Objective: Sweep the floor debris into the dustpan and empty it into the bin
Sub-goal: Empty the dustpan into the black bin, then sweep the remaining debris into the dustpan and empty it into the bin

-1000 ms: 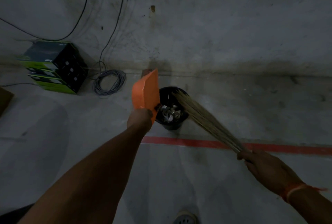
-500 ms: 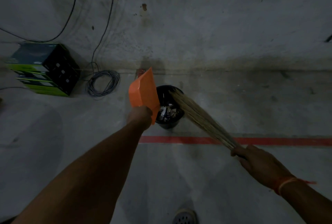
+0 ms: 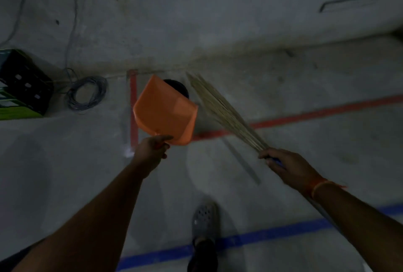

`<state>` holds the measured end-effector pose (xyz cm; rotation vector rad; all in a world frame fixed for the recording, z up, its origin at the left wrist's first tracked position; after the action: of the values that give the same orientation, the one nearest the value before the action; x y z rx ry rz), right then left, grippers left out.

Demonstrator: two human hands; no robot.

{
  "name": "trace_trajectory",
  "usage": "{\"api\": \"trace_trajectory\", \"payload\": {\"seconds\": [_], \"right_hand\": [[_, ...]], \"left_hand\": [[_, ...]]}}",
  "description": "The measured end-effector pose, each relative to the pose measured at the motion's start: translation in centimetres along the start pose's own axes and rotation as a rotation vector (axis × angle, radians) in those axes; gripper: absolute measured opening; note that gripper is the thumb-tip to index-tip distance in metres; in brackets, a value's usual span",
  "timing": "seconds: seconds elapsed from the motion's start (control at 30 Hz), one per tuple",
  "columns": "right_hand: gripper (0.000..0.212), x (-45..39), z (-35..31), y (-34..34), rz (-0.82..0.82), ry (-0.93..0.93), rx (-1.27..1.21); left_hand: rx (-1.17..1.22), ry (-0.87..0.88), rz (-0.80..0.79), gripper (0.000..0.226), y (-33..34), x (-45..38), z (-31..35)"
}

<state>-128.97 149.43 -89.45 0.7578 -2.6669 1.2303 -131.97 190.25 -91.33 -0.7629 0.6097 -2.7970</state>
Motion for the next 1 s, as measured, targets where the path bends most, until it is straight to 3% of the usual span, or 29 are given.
{"api": "trace_trajectory", "payload": {"seconds": [0.27,0.67,0.83,1.0], "right_hand": [[0.018,23.3,7.5,-0.1,0.126,0.189,-0.150],[0.020,57.7,19.4,6.4,0.296,0.599,-0.106],[0.022,69.7,26.1,6.8,0.411,0.744,-0.213],[0.022,78.1,36.8,5.6,0.434,0.709,-0.211]], "left_hand": [[-0.019,-0.036,-0.232,0.032,11.8,16.7,-2.8],[-0.112,-0.162,-0.653,0.033,30.3,38.7,-10.0],[-0.193,-0.192,-0.704,0.034,38.3,46.2,-12.0],[-0.172,-0.263,-0.636,0.031,46.6,54.2,-16.3]]}}
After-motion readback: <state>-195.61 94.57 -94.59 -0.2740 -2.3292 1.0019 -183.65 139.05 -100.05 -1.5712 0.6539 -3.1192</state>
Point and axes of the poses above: each hand's wrist, its own x-axis away from the middle knuckle, its own y-axis out of the palm, z = x × y, the point moved 2 cm from there along -x, towards the middle knuckle
